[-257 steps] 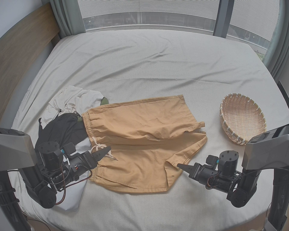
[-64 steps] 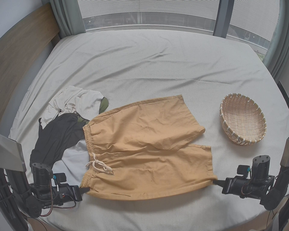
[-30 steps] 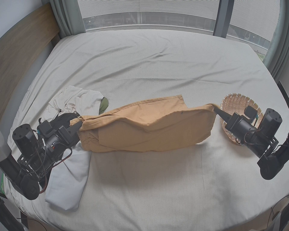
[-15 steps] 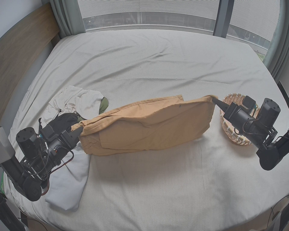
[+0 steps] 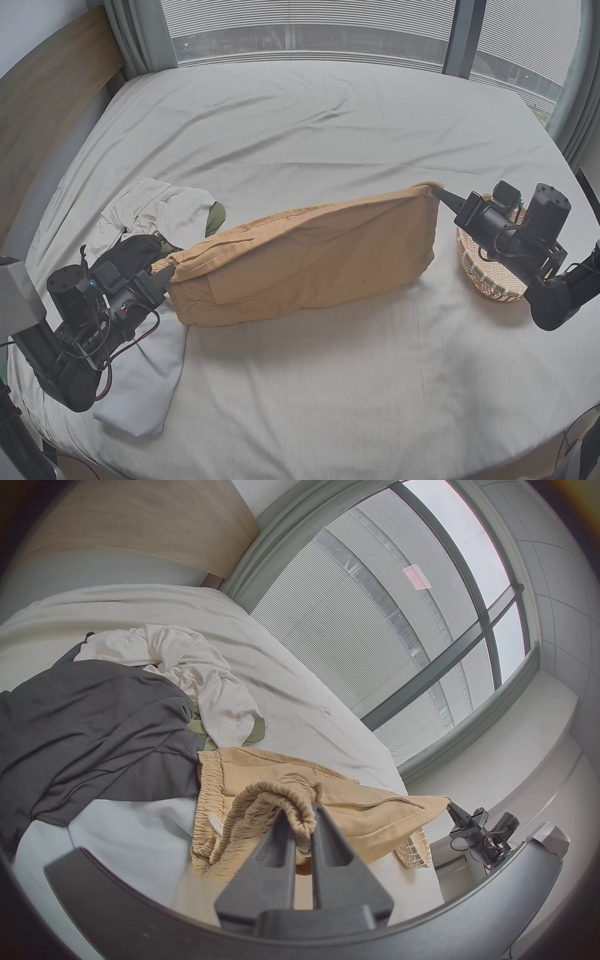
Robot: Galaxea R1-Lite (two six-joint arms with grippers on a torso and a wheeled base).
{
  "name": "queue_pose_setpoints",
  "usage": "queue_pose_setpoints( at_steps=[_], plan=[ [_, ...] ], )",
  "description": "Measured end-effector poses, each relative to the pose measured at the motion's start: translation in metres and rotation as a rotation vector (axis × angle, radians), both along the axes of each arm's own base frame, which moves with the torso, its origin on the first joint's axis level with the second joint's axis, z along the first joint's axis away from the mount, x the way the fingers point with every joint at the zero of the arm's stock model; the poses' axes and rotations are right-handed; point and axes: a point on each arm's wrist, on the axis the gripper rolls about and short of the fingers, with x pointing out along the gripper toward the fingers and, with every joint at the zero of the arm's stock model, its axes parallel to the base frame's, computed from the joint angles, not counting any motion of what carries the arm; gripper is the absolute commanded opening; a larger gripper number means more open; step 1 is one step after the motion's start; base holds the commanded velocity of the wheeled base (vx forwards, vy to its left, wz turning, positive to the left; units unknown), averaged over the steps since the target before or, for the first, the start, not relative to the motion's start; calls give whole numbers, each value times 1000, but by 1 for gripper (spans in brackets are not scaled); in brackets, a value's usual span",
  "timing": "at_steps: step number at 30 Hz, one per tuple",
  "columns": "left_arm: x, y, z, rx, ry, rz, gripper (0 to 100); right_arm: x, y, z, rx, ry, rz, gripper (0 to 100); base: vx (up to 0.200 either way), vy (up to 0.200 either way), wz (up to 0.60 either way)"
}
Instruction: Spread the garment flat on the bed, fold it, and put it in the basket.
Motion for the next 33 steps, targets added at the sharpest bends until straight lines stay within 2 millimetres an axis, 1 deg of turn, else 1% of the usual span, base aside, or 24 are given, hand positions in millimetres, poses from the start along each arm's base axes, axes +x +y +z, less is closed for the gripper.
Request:
queue_pose_setpoints(
  at_steps=[9,16,21,22,33],
  plan=[
    [20,1,-3,-31,-13,77,0,34,7,-6,5,-24,-3,0,0,0,0],
    [30,7,-6,-34,-19,111,0,53,14,-9,11,-49,3,0,0,0,0],
    [35,9,-12,-31,-5,118,0,65,18,-15,5,-32,5,0,0,0,0],
    [36,9,-13,-30,-3,118,100,67,18,-16,4,-31,5,100,0,0,0],
    [53,8,-16,-59,-24,134,100,85,21,-17,4,-45,-9,100,0,0,0]
  ],
)
